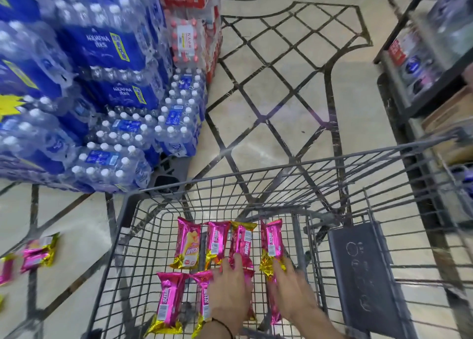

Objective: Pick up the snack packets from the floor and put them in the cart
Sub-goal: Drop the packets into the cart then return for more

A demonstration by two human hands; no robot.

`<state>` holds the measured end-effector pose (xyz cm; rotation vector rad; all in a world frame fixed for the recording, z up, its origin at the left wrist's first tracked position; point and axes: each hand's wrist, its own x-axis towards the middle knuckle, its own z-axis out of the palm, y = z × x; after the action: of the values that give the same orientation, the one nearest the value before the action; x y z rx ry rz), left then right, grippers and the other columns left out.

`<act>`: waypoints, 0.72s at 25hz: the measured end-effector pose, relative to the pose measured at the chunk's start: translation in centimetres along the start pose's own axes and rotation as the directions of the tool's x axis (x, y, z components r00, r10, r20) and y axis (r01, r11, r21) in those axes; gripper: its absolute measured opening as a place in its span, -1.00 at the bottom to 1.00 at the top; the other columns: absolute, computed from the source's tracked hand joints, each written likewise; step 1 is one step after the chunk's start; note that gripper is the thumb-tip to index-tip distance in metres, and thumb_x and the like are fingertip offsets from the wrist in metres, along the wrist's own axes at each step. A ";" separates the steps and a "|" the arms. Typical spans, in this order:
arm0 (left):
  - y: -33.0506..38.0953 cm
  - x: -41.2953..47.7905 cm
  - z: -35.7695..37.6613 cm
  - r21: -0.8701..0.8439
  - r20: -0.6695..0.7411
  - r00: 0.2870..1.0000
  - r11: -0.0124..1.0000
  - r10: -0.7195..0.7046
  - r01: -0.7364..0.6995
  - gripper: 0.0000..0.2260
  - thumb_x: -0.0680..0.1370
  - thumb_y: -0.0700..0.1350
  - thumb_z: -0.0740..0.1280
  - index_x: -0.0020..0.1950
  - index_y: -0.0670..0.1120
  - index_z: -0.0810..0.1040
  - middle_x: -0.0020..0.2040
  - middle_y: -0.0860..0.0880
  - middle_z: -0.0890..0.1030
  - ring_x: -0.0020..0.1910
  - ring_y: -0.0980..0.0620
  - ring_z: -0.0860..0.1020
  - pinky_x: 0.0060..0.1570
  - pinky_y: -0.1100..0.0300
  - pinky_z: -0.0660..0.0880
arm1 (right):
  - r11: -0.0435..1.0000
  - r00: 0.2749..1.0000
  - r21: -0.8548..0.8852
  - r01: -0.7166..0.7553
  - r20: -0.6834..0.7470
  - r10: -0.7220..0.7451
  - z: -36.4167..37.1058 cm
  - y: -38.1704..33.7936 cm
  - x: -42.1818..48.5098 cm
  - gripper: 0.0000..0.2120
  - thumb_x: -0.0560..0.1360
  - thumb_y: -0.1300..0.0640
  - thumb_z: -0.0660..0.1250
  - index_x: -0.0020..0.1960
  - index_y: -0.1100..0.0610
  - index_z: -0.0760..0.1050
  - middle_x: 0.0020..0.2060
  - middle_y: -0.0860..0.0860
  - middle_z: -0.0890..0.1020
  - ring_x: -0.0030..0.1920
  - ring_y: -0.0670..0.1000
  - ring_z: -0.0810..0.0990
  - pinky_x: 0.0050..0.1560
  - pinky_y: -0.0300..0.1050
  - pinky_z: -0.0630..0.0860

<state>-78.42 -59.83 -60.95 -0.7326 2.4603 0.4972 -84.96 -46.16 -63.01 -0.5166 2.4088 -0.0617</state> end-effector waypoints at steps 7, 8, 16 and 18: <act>-0.2 -4.4 -14.2 0.141 -0.283 0.933 0.972 0.222 -0.189 -0.48 0.66 0.13 0.17 0.55 -0.01 0.12 0.50 -0.11 0.29 0.46 -0.14 0.29 0.39 -0.10 0.37 | 0.990 0.984 -0.125 0.057 -0.160 -0.077 -13.1 -4.6 -5.5 -0.44 0.63 0.05 0.20 0.56 0.00 0.07 0.53 0.08 0.22 0.50 0.20 0.23 0.44 0.12 0.35; -0.4 -4.9 -16.3 0.142 -0.331 0.913 0.969 0.241 -0.204 -0.50 0.65 0.12 0.17 0.53 -0.02 0.16 0.48 -0.10 0.31 0.43 -0.12 0.31 0.37 -0.09 0.38 | 0.987 0.980 -0.148 0.057 -0.181 -0.084 -15.1 -5.4 -6.2 -0.45 0.63 0.06 0.20 0.56 0.00 0.08 0.51 0.09 0.24 0.49 0.20 0.24 0.44 0.13 0.35; -2.1 -12.2 -34.1 0.217 -0.603 0.707 0.928 0.371 -0.302 -0.58 0.58 0.12 0.24 0.40 0.02 0.30 0.30 -0.02 0.44 0.28 -0.08 0.40 0.21 -0.03 0.43 | 0.945 0.860 -0.301 0.126 -0.441 -0.255 -32.1 -14.0 -14.9 -0.56 0.61 0.05 0.14 0.48 0.02 0.19 0.42 0.07 0.34 0.36 0.18 0.35 0.26 0.14 0.47; -2.8 -13.6 -37.1 0.226 -0.645 0.672 0.931 0.364 -0.287 -0.61 0.53 0.17 0.27 0.28 0.03 0.36 0.18 0.00 0.49 0.18 -0.08 0.44 0.10 -0.05 0.46 | 0.932 0.824 -0.330 0.153 -0.478 -0.305 -35.1 -15.9 -16.3 -0.56 0.61 0.02 0.12 0.47 0.00 0.19 0.40 0.05 0.35 0.33 0.18 0.34 0.18 0.13 0.48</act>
<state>-80.90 -74.22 -24.13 -0.4674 3.3239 0.2282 -89.86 -57.67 -23.07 -1.0417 2.8924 0.0387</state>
